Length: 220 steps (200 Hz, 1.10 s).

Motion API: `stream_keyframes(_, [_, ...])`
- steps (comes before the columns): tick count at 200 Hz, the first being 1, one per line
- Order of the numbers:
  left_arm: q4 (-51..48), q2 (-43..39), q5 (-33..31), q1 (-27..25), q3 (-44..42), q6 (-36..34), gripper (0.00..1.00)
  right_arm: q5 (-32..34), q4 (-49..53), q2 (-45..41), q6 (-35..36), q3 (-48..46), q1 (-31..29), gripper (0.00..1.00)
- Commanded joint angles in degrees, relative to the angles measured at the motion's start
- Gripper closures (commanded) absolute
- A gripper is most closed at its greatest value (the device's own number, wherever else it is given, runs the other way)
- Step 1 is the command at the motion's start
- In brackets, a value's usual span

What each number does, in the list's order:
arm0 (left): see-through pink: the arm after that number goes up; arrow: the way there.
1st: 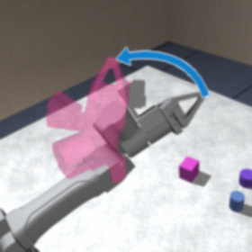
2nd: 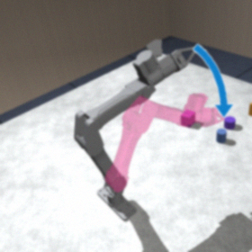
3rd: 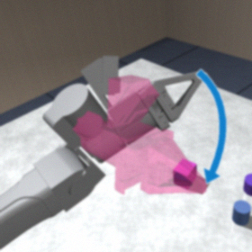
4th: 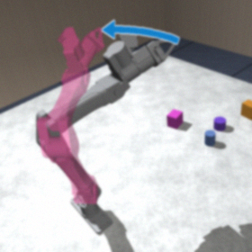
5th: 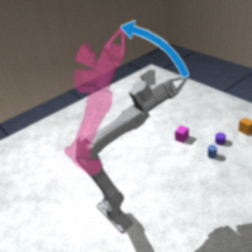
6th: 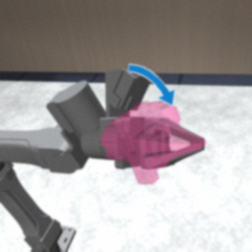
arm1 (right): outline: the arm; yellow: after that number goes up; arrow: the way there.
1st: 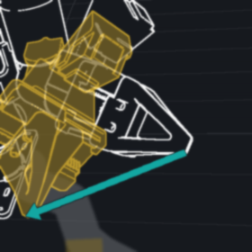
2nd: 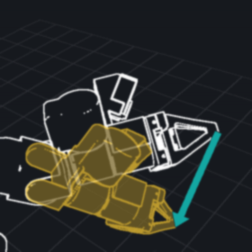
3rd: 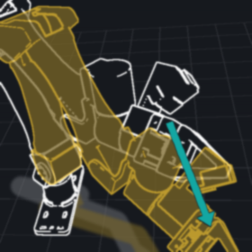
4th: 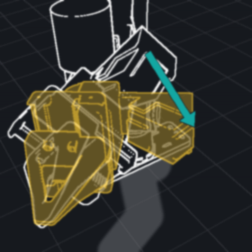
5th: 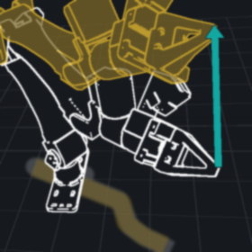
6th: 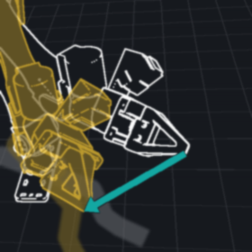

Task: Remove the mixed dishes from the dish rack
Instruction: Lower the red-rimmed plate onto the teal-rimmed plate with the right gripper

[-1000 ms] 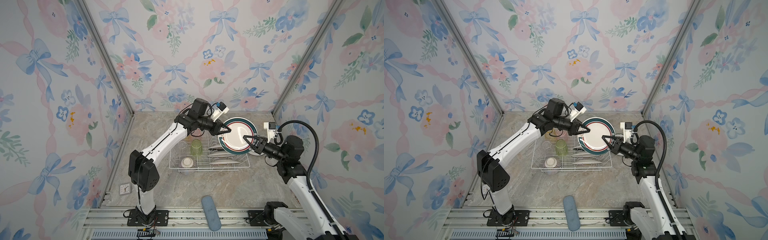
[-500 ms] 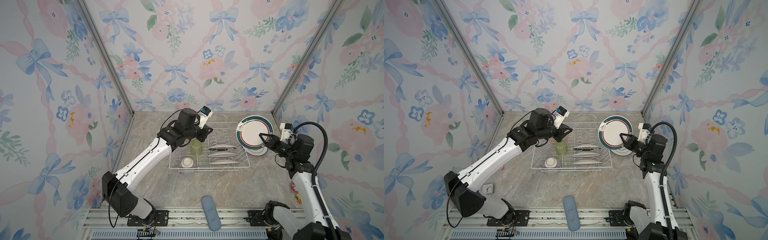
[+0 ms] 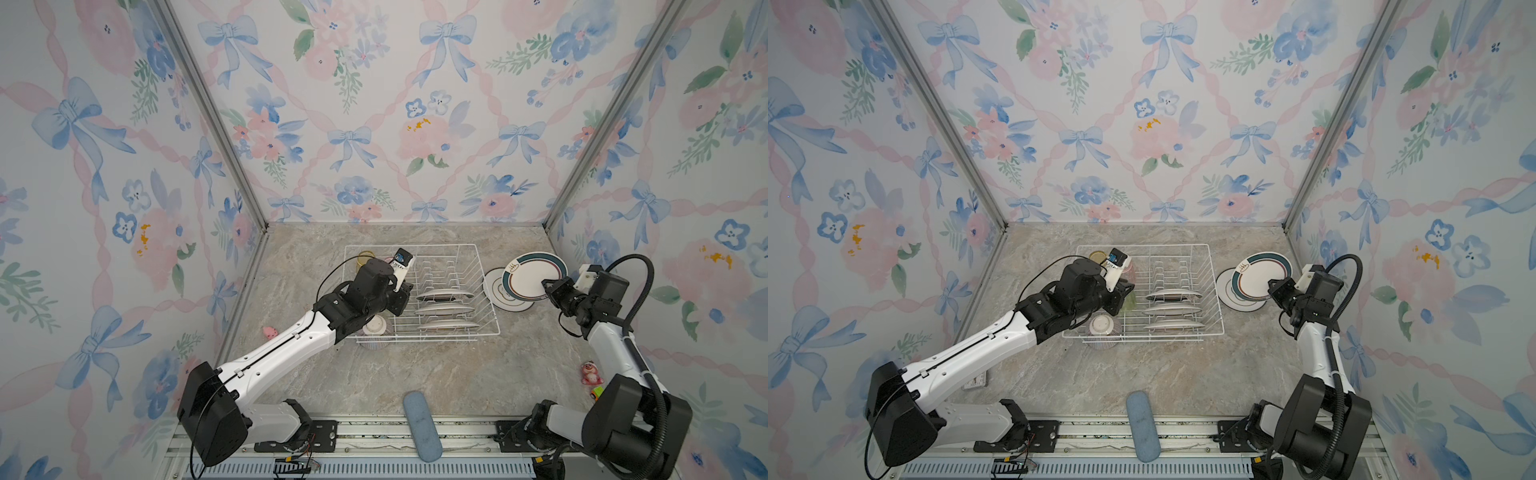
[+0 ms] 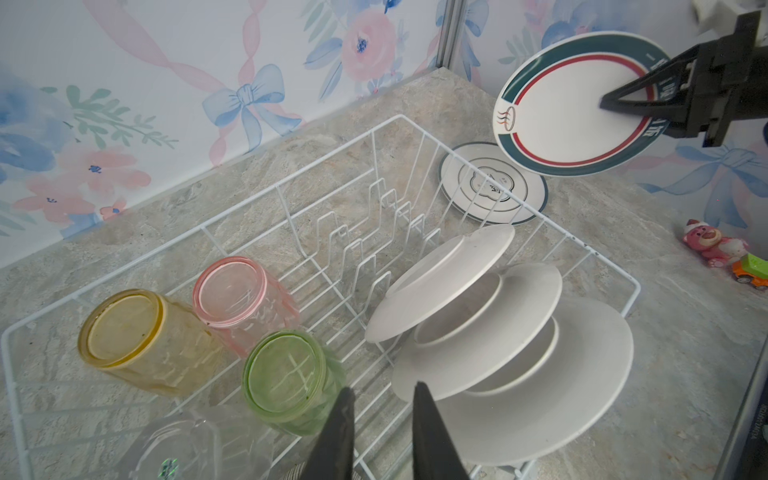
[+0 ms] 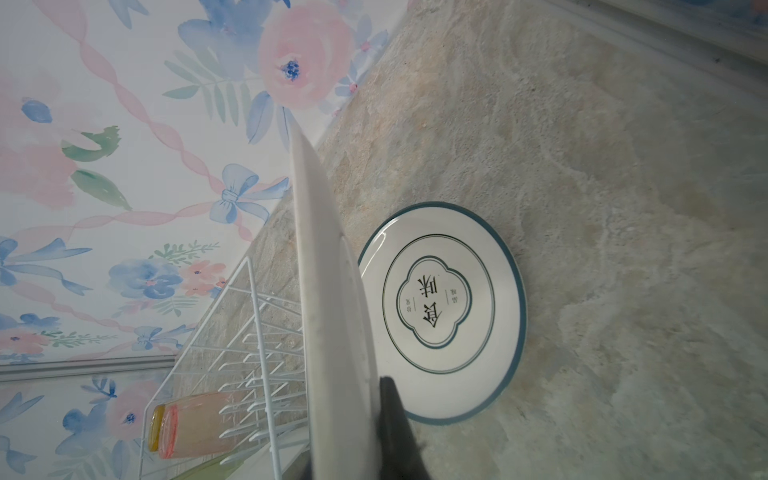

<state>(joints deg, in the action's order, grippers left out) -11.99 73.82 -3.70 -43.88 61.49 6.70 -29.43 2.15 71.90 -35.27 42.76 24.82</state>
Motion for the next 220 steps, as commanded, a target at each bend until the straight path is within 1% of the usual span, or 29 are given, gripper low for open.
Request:
stream_keyframes(1, [3.6,0.3,-1.8,-0.7,0.1,-0.3,0.79,0.3,-6.8,3.0,-2.7,-0.7,0.3,1.0])
stream_keyframes(50, [3.6,3.3,-1.3,-1.2,1.8,-1.2,0.79,0.0,-10.9,10.1,-3.9,-0.4,-0.9,1.0])
stream_keyframes(102, [3.5,3.4,-1.1,-1.3,2.5,-1.4,0.79,0.3,-12.7,15.7,-3.9,0.7,-2.6,1.0])
stream_keyframes(174, [3.5,2.8,-0.8,-1.6,1.2,-0.9,0.79,1.0,-14.9,20.5,-4.2,0.5,-3.6,1.0])
stream_keyframes(220, [3.4,2.9,-0.7,-1.7,1.0,-1.0,0.79,0.9,-15.4,22.0,-3.9,0.4,-3.8,1.0])
